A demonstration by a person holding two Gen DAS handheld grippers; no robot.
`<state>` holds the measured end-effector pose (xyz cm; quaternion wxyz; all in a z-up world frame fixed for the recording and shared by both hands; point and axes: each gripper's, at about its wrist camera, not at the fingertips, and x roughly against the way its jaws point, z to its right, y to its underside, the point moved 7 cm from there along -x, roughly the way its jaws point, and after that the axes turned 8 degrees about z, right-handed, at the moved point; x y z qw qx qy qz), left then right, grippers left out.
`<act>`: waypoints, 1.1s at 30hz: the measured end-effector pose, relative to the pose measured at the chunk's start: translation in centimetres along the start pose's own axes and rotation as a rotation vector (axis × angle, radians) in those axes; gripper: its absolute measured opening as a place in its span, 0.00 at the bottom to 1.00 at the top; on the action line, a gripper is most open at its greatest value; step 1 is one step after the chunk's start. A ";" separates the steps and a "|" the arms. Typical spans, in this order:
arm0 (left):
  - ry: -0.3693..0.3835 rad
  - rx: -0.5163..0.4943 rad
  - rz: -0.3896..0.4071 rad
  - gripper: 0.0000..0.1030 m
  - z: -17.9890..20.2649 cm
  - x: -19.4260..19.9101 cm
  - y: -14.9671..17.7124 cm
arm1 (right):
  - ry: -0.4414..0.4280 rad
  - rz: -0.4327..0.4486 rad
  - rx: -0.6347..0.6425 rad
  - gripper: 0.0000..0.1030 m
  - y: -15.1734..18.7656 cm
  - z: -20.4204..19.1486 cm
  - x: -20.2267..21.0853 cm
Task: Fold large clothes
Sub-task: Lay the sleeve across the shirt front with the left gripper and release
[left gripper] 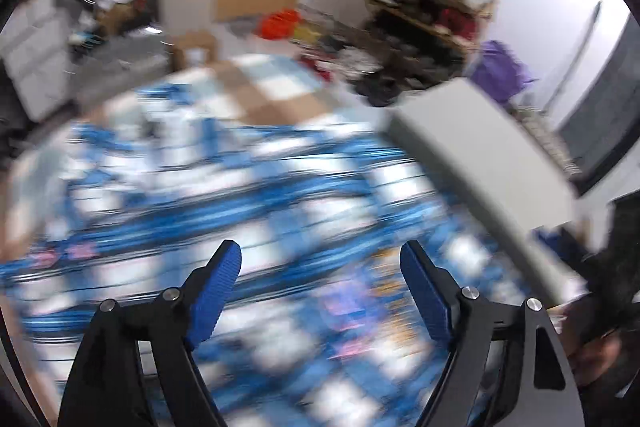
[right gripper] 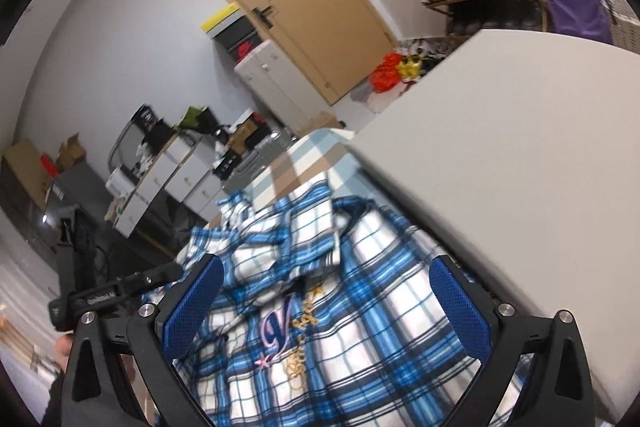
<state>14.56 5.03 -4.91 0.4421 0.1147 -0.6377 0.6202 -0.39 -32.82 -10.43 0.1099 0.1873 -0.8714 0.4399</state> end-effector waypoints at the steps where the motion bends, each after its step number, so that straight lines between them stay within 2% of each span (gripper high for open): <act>1: -0.086 0.006 -0.003 0.76 -2.7 0.6 1.0 | -0.010 -0.006 0.023 1.00 0.2 -0.6 -0.1; 2: -0.125 0.023 -0.015 0.76 -4.2 0.4 1.7 | -0.025 -0.015 0.058 1.00 0.6 -1.5 -0.3; 6: -0.198 0.183 -0.098 0.76 -10.2 -0.5 5.6 | -0.061 -0.065 0.174 1.00 1.9 -4.8 -1.7; 9: -0.211 0.292 -0.101 0.76 -12.4 -1.5 7.1 | -0.051 -0.140 0.285 1.00 2.0 -7.7 -4.6; 11: -0.185 0.362 -0.104 0.76 -13.4 -1.8 7.9 | -0.072 -0.171 0.380 1.00 1.9 -10.3 -7.1; 12: -0.172 0.382 -0.107 0.76 -13.6 -1.9 8.4 | -0.062 -0.219 0.474 1.00 2.2 -12.0 -9.5; 17: -0.129 0.390 -0.072 0.76 -13.4 -0.8 9.0 | 0.021 -0.385 0.771 1.00 5.6 -15.3 -18.3; 21: -0.110 0.374 -0.033 0.76 -13.0 1.3 8.9 | 0.094 -0.557 0.776 0.99 8.6 -13.0 -23.5; 24: -0.138 0.347 -0.046 0.76 -14.5 0.9 9.6 | 0.137 -0.616 0.812 1.00 10.3 -11.1 -25.4; 25: -0.141 0.352 -0.069 0.76 -14.6 0.3 10.2 | 0.118 -0.605 0.801 1.00 10.5 -10.9 -25.7; 28: -0.151 0.336 -0.070 0.76 -14.1 0.5 10.4 | 0.130 -0.588 0.811 1.00 10.0 -11.0 -25.5; 29: -0.150 0.342 -0.067 0.76 -13.9 1.0 10.2 | 0.113 -0.540 0.833 0.99 9.3 -11.5 -24.6; 31: -0.080 0.347 -0.038 0.76 -13.1 0.9 8.3 | 0.077 -0.471 0.851 0.99 8.0 -12.3 -22.9; 32: -0.066 0.325 -0.010 0.76 -12.2 1.6 7.8 | 0.078 -0.456 0.849 0.99 7.5 -12.2 -22.1; 33: -0.083 0.291 0.009 0.76 -11.6 2.1 7.3 | 0.081 -0.455 0.842 1.00 7.2 -12.1 -21.7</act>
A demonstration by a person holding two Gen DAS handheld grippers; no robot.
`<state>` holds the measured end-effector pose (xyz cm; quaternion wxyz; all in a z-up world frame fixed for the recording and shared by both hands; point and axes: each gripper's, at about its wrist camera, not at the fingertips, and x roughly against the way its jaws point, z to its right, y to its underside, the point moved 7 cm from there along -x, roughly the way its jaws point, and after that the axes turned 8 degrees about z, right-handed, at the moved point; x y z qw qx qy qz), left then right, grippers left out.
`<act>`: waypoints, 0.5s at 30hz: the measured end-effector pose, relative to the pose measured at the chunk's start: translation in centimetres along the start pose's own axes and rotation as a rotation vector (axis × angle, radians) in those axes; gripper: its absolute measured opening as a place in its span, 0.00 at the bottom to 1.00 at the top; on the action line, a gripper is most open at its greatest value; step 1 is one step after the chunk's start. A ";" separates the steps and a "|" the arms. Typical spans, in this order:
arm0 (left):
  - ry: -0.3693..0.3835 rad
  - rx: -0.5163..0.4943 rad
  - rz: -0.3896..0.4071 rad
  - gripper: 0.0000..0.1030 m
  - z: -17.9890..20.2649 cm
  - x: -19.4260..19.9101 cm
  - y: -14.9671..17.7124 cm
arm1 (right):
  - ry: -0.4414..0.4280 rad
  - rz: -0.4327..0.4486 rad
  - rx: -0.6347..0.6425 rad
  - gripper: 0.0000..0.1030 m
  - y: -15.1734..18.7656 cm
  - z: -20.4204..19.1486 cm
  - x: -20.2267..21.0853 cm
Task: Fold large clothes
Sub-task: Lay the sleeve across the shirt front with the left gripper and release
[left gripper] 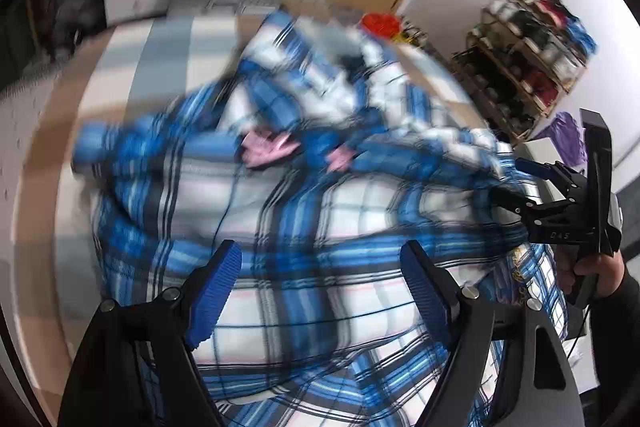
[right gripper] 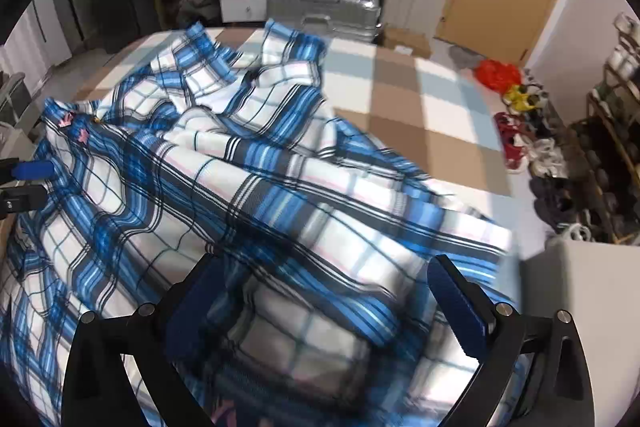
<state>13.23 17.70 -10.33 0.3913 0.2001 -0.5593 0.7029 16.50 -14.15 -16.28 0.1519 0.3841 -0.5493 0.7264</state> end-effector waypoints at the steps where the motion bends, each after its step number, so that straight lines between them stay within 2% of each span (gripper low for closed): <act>1: -0.023 -0.034 0.014 0.76 0.4 -0.1 -0.3 | -0.018 -0.007 -0.009 1.00 0.2 0.1 0.3; 2: -0.037 -0.055 0.010 0.76 0.7 -0.2 -0.3 | -0.035 -0.015 -0.010 1.00 0.3 0.1 0.4; 4: -0.083 -0.059 -0.045 0.76 0.3 -2.4 -0.4 | -0.001 -0.060 0.004 1.00 0.9 0.3 -0.3; 7: -0.125 0.030 -0.130 0.76 -2.5 -6.1 -0.3 | 0.012 -0.132 0.020 1.00 1.8 0.7 -2.7; 9: -0.104 0.080 -0.098 0.76 -3.2 -6.7 -0.8 | -0.020 -0.171 -0.014 1.00 1.6 0.8 -4.1; 11: -0.097 0.093 -0.099 0.76 -3.3 -7.0 -0.8 | -0.052 -0.162 -0.054 1.00 1.4 1.1 -4.6; 15: -0.106 0.050 -0.132 0.76 -2.9 -7.3 -0.4 | -0.072 -0.158 -0.053 1.00 1.3 1.3 -4.8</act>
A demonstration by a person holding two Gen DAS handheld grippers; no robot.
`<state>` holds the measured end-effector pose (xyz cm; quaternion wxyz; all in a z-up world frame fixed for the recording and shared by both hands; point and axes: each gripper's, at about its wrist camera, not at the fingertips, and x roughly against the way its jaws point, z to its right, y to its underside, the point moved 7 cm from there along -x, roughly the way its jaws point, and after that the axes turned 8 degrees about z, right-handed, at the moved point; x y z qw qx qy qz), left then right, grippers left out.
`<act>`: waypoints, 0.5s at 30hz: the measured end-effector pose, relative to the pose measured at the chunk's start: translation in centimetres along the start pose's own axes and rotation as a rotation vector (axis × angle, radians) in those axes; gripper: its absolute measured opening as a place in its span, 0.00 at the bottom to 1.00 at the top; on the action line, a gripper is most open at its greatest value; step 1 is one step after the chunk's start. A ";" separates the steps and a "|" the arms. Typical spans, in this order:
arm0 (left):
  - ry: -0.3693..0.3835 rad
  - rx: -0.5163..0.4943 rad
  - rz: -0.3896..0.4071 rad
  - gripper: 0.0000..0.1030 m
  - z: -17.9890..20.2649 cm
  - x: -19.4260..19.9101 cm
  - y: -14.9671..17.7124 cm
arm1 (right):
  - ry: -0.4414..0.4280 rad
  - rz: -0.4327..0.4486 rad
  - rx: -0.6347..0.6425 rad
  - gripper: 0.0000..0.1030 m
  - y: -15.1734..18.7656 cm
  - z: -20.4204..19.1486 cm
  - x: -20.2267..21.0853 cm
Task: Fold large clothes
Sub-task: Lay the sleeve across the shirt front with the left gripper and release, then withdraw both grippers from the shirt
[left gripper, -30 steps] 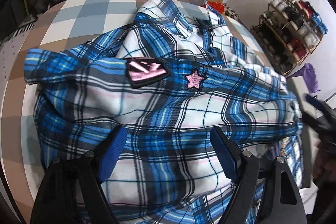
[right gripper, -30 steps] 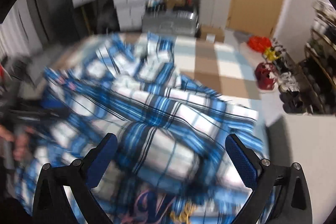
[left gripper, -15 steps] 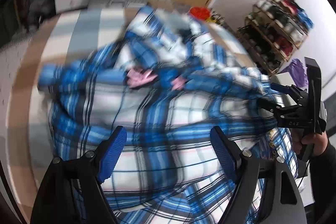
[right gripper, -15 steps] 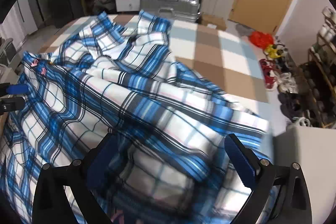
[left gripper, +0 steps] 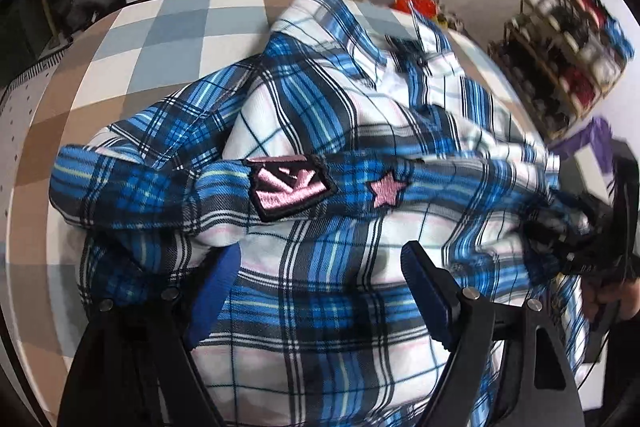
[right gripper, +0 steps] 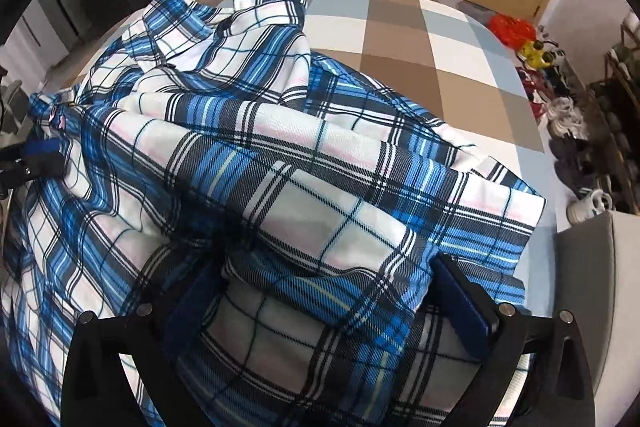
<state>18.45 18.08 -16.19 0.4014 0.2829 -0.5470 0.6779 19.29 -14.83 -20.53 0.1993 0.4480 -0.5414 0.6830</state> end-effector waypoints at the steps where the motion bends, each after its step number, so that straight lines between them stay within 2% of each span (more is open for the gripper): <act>1: -0.020 -0.013 -0.011 0.76 0.0 0.7 0.2 | 0.006 -0.005 0.000 1.00 0.1 0.1 0.5; 3: -0.043 -0.015 -0.012 0.76 0.0 1.9 0.5 | 0.015 0.029 -0.011 1.00 0.2 0.2 1.9; 6: -0.023 0.000 0.030 0.76 0.8 4.7 1.6 | -0.022 0.127 -0.060 1.00 1.5 -0.1 5.9; 10: -0.022 -0.030 0.093 0.76 3.0 8.8 3.5 | -0.127 0.258 -0.144 1.00 4.6 -1.4 11.6; 15: -0.077 -0.079 0.180 0.77 3.7 13.4 5.6 | -0.239 0.317 -0.191 1.00 7.7 -4.5 15.4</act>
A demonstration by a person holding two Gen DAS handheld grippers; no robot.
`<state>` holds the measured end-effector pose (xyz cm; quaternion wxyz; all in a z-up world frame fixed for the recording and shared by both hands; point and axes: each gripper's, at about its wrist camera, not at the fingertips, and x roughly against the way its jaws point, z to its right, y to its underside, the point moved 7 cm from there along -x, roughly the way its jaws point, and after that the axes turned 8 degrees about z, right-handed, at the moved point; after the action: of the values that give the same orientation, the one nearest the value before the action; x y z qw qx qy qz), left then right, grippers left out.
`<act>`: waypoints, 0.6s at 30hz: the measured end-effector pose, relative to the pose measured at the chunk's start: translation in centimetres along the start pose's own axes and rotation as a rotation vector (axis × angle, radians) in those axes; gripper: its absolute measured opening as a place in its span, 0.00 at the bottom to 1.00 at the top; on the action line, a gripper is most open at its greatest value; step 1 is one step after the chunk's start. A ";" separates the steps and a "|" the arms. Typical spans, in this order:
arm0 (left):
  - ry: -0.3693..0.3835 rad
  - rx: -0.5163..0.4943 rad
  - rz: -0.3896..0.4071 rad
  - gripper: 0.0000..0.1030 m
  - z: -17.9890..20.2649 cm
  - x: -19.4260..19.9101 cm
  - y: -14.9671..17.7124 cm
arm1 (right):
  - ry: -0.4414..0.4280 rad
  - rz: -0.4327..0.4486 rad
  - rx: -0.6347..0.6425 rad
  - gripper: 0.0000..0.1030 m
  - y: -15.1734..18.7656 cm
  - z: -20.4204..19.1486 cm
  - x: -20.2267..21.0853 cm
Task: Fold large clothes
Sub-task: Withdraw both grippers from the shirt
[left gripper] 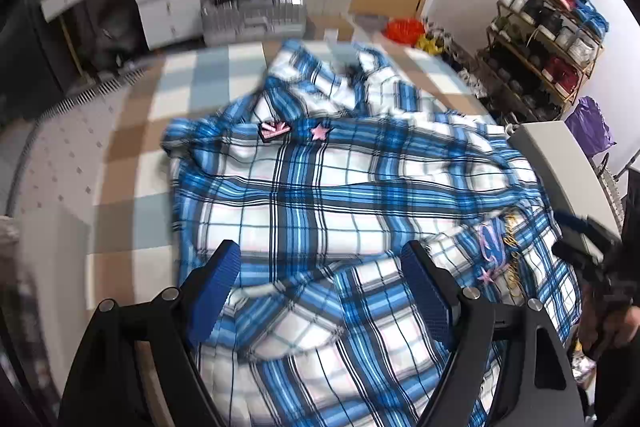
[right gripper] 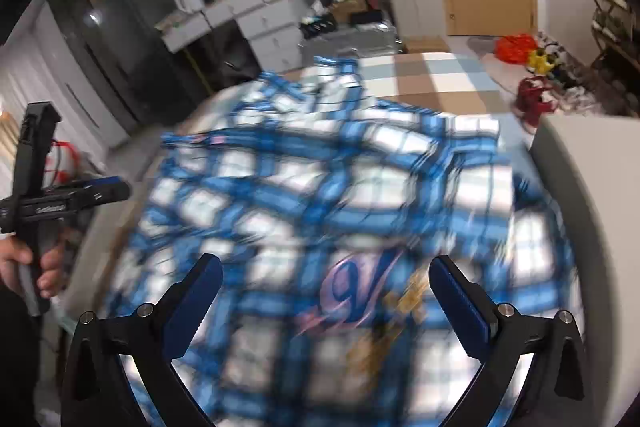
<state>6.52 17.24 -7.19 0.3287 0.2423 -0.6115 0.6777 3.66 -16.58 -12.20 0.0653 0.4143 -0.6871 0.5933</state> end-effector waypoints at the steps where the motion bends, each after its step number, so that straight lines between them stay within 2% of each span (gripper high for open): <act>1: -0.006 -0.012 0.045 0.77 0.7 1.4 0.2 | -0.025 0.021 -0.010 1.00 0.6 -0.9 1.0; 5: -0.084 -0.061 0.241 0.79 1.6 6.2 0.3 | -0.083 0.132 -0.018 1.00 1.2 -4.0 4.8; 7: -0.134 -0.076 0.321 0.90 2.5 7.8 0.5 | -0.091 0.197 -0.017 1.00 0.7 -5.2 6.6; 9: -0.158 -0.091 0.376 0.93 3.0 8.5 0.1 | -0.104 0.241 -0.005 1.00 -0.2 -6.4 7.8; 13: -0.184 -0.120 0.431 0.94 3.5 10.0 -0.8 | -0.137 0.256 0.054 1.00 -2.3 -8.4 9.3; 14: -0.187 -0.123 0.445 0.94 3.4 10.1 -1.2 | -0.129 0.265 0.073 1.00 -3.1 -8.8 9.7; 15: -0.152 -0.137 0.455 0.94 3.6 10.1 -1.6 | -0.122 0.275 0.086 1.00 -3.8 -9.1 10.0; 17: -0.168 -0.158 0.472 0.94 3.5 9.7 -2.6 | -0.105 0.284 0.096 1.00 -5.5 -8.9 10.0; 18: -0.178 -0.164 0.452 0.94 3.6 9.4 -2.8 | -0.093 0.285 0.096 1.00 -6.2 -8.9 10.0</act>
<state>2.08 15.20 2.05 0.1323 0.1306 -0.7295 0.6582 -2.40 -13.49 0.87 -0.0713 0.3423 -0.7122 0.6088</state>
